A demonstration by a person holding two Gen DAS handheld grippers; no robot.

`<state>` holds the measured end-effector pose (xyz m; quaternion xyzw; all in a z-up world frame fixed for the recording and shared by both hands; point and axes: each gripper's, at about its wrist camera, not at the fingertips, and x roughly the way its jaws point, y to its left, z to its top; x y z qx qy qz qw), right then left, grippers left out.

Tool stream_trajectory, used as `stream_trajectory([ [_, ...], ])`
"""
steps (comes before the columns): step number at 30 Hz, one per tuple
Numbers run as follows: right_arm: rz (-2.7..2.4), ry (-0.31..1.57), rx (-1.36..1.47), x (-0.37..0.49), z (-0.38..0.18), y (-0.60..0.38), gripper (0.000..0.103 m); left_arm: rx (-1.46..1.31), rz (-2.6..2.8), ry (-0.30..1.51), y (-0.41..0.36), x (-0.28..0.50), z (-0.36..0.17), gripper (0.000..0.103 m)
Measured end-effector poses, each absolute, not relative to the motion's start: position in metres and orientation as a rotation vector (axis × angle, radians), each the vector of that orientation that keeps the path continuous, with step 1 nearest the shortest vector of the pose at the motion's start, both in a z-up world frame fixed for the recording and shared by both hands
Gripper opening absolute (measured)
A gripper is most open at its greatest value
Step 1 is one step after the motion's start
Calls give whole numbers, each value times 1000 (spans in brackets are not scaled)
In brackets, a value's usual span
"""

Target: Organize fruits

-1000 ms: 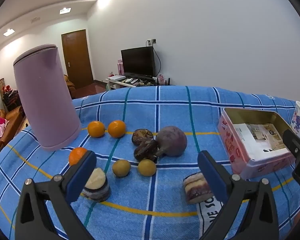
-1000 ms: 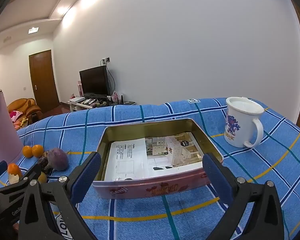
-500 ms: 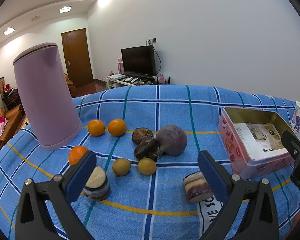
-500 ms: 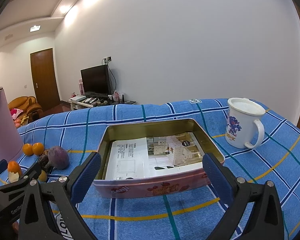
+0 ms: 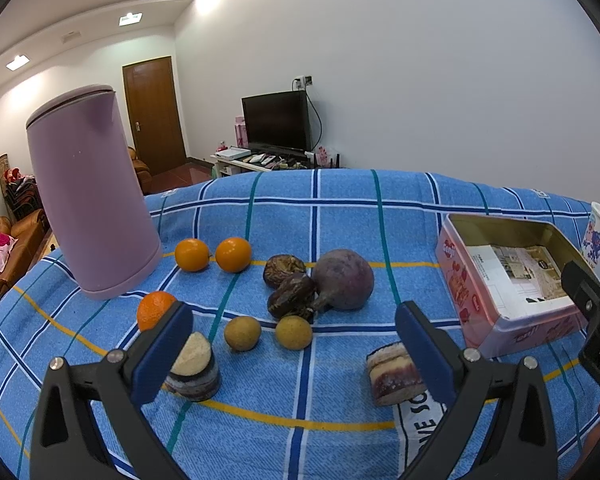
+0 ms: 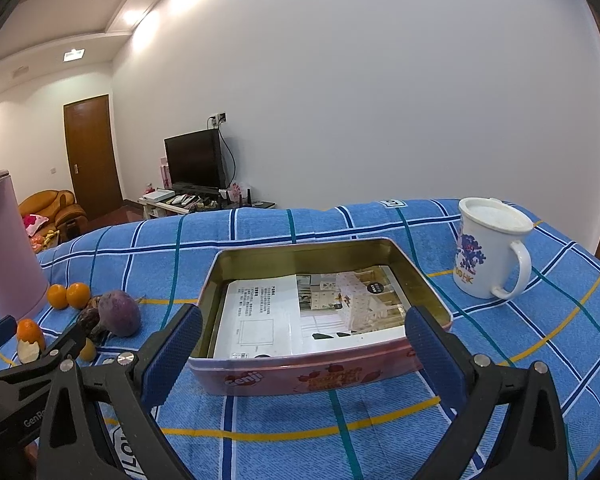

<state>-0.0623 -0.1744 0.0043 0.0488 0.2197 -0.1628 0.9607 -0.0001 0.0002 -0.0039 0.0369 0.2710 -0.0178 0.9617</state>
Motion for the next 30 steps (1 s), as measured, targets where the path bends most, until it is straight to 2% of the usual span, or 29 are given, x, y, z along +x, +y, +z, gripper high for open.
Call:
stream_trajectory([
  [30,-270,454,92,-61,2,-169,102,55,-29,566,3,-2,-6,103],
])
